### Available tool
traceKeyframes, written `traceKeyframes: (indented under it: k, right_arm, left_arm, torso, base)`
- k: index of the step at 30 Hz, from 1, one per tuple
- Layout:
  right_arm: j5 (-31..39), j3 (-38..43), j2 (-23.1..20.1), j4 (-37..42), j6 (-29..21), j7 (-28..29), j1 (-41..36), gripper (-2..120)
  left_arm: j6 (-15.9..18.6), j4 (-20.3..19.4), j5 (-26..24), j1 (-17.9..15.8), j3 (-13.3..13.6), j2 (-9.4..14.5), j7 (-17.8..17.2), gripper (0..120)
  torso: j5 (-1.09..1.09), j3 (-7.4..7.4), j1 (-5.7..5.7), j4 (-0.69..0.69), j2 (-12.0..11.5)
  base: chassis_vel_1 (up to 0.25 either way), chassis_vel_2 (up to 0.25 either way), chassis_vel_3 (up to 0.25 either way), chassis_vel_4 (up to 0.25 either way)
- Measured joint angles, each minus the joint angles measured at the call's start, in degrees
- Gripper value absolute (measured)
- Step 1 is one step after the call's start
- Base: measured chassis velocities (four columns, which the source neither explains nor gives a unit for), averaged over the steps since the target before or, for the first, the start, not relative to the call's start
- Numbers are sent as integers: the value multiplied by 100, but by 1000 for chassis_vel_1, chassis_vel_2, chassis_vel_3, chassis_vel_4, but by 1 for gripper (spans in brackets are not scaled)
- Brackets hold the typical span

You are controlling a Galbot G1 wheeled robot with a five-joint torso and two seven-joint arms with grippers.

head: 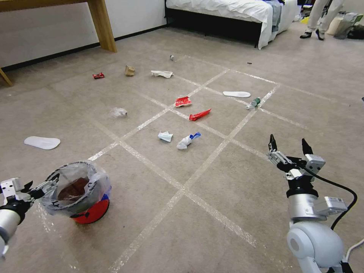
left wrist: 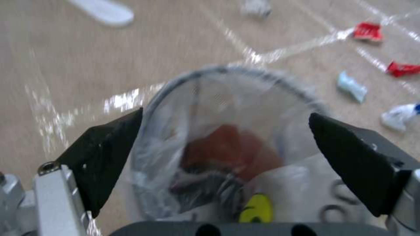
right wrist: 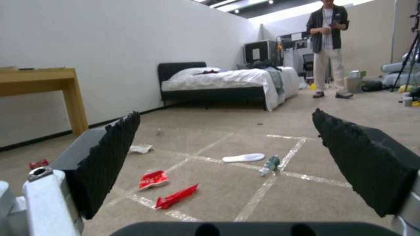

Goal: Pick up the trash bin and place the garbage on the floor into it.

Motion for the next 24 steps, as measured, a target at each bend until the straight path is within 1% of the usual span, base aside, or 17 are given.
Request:
traceKeyframes:
  k: [1, 2, 4, 5, 6, 7, 9, 10, 11, 13, 15, 19, 24]
  right_arm:
    - [0, 0, 0, 0, 0, 0, 0, 100]
    - [-5, 33, 5, 32, -10, 1, -23, 100]
    - [-15, 87, 20, 76, -21, 2, -63, 100]
    - [-15, 87, 20, 76, -21, 2, -63, 100]
    - [-27, 116, 29, 95, -22, 2, -87, 100]
    - [-27, 116, 29, 95, -22, 2, -87, 100]
    - [-86, 219, 76, 160, -23, 3, -205, 100]
    - [-86, 219, 76, 160, -23, 3, -205, 100]
    - [-100, 234, 86, 178, -23, 3, -231, 100]
    - [-112, 248, 96, 195, -22, 3, -253, 100]
    - [-143, 280, 124, 214, -22, 3, -285, 100]
    - [-165, 298, 142, 229, -22, 3, -308, 100]
    - [-216, 368, 170, 264, 0, 4, -417, 100]
  left_arm:
    - [0, 0, 0, 0, 0, 0, 0, 100]
    - [52, 343, -101, -100, 86, 182, 54, 100]
    - [90, 822, -164, -250, 217, 448, 176, 100]
    - [90, 822, -164, -250, 217, 448, 176, 100]
    - [126, 1011, -196, -308, 273, 561, 220, 100]
    - [126, 1011, -196, -308, 273, 561, 220, 100]
    - [134, 1638, -42, -510, 464, 831, 471, 100]
    - [134, 1638, -42, -510, 464, 831, 471, 100]
    - [124, 1767, -26, -547, 495, 876, 530, 100]
    - [121, 1843, -28, -576, 523, 900, 556, 100]
    - [120, 2042, -20, -660, 615, 942, 603, 100]
    - [122, 2136, -11, -729, 669, 967, 619, 100]
    - [141, 2195, -25, -896, 839, 978, 619, 100]
  torso:
    - [0, 0, 0, 0, 0]
    - [-2, 0, 0, 0, 0]
    - [-1, 0, 0, 1, 0]
    - [-1, 0, 0, 1, 0]
    - [0, 0, 0, 1, 0]
    - [0, 0, 0, 1, 0]
    - [0, 0, 0, 0, 0]
    - [0, 0, 0, 0, 0]
    - [1, 0, 0, 0, 0]
    - [2, 0, 0, 1, 0]
    - [1, 0, 0, 0, 0]
    - [1, 0, 0, 1, 0]
    - [2, 0, 0, 0, 0]
  base:
    - [0, 0, 0, 0]
    - [0, 0, 0, 0]
    - [0, 0, 0, 0]
    - [0, 0, 0, 0]
    - [0, 0, 0, 0]
    - [0, 0, 0, 0]
    - [0, 0, 0, 0]
    - [0, 0, 0, 0]
    - [0, 0, 0, 0]
    - [0, 0, 0, 0]
    - [0, 0, 0, 0]
    - [0, 0, 0, 0]
    - [0, 0, 0, 0]
